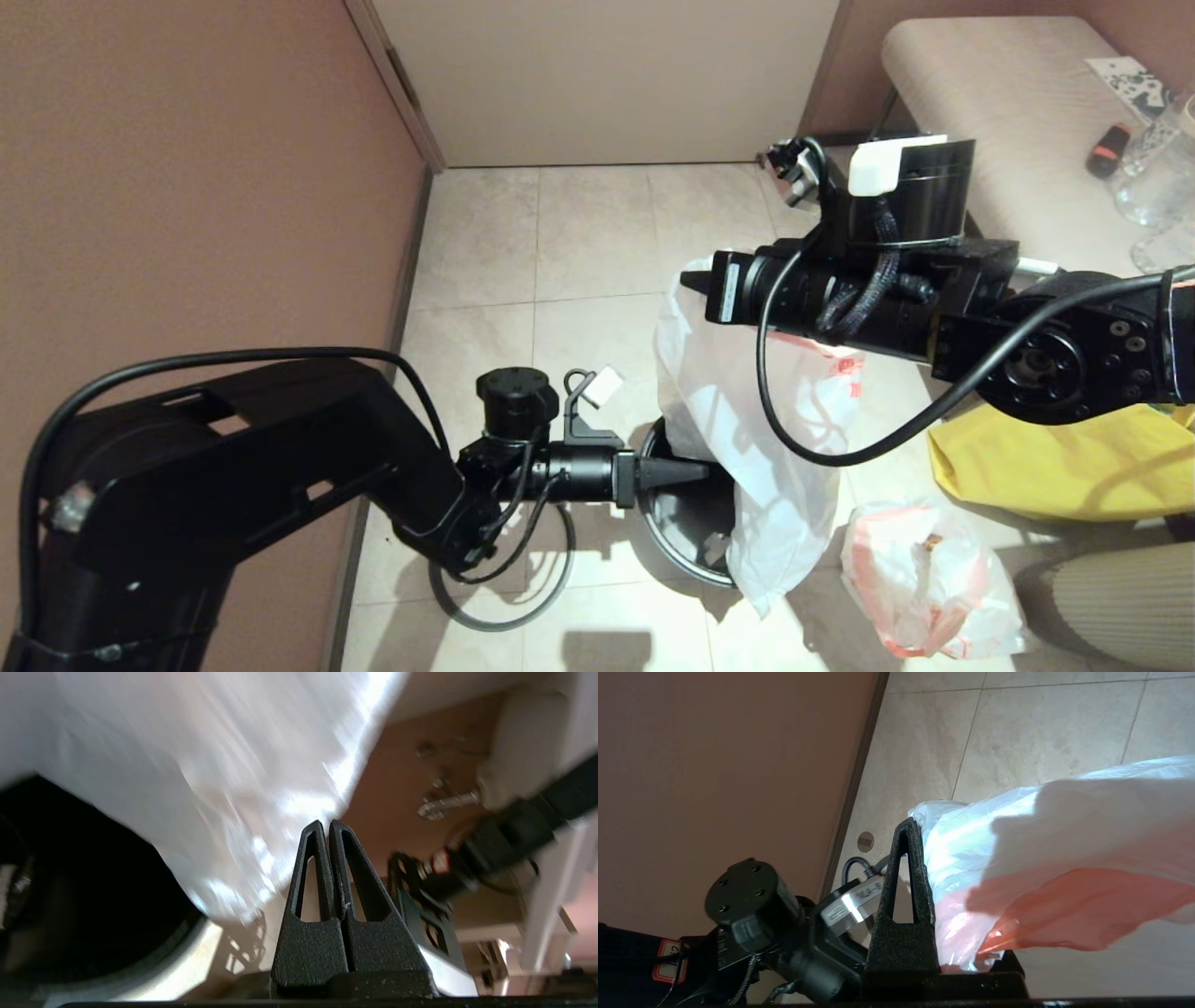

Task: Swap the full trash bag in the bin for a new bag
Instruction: Put the new garbage bag on the trash can

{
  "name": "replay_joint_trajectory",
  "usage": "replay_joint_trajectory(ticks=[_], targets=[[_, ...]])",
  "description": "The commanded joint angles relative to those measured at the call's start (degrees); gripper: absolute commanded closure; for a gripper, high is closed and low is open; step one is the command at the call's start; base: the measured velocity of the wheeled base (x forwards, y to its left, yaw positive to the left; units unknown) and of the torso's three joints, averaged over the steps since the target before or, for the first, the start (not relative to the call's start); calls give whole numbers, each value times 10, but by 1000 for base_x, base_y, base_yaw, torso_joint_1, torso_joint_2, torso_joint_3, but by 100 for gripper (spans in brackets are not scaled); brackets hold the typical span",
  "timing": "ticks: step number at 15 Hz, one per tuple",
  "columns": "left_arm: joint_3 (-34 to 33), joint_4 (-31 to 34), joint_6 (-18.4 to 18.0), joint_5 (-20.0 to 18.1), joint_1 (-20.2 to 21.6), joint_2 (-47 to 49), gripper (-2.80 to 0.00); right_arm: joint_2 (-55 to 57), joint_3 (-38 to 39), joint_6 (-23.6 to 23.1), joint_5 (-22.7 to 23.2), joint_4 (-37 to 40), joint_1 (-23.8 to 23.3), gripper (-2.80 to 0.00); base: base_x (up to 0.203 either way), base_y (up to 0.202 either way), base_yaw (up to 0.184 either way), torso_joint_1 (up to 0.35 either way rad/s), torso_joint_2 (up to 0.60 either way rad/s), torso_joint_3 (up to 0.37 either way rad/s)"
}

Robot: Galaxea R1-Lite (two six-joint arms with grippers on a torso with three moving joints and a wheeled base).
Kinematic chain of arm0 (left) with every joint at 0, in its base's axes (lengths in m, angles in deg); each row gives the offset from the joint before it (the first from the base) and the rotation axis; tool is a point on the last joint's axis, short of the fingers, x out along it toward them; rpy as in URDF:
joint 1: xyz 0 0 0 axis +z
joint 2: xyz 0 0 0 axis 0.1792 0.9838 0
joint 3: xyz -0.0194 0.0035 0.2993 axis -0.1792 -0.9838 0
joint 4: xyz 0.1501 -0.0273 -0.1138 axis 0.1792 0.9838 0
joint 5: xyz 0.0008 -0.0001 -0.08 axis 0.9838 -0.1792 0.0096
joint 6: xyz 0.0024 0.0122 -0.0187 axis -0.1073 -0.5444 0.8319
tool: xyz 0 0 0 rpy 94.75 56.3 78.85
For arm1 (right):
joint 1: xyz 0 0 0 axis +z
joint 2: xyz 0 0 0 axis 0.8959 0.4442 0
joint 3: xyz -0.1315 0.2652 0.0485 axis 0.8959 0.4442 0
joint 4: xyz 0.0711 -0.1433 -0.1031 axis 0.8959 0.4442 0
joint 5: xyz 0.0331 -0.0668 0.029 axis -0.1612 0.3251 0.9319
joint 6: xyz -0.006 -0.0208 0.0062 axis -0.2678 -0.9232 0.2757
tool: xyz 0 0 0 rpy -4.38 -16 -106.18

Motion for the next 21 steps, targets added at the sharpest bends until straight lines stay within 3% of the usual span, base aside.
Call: replay_joint_trajectory(ticks=[1,3,5,6,8,12,14,16,17,19,21], targets=[[66,104,-5,17,-16,12,0,2,-14,1,4,-1,-10,0,0,0,0,0,0,0],[101,173,-27,81,-62,20,0,7,-19,1,4,-1,-18,0,0,0,0,0,0,0],[115,184,-37,115,-83,50,0,14,-23,1,5,3,-25,0,0,0,0,0,0,0],[114,200,-64,132,-98,55,0,15,-24,1,6,4,-25,0,0,0,0,0,0,0],[108,242,-119,149,-130,57,0,23,-31,-5,13,14,-24,0,0,0,0,0,0,0],[63,234,-135,159,-165,30,0,32,-47,-13,16,45,-24,0,0,0,0,0,0,0],[89,225,-144,165,-166,52,0,37,-47,-13,16,45,-21,0,0,0,0,0,0,0],[112,222,-145,199,-172,75,0,41,-49,-13,16,45,-22,0,0,0,0,0,0,0],[125,222,-145,219,-173,92,0,43,-48,-13,16,45,-21,0,0,0,0,0,0,0],[175,223,-148,304,-174,119,0,40,-48,-13,15,45,-9,0,0,0,0,0,0,0],[204,225,-150,362,-170,128,0,30,-47,-12,14,46,-2,0,0,0,0,0,0,0]])
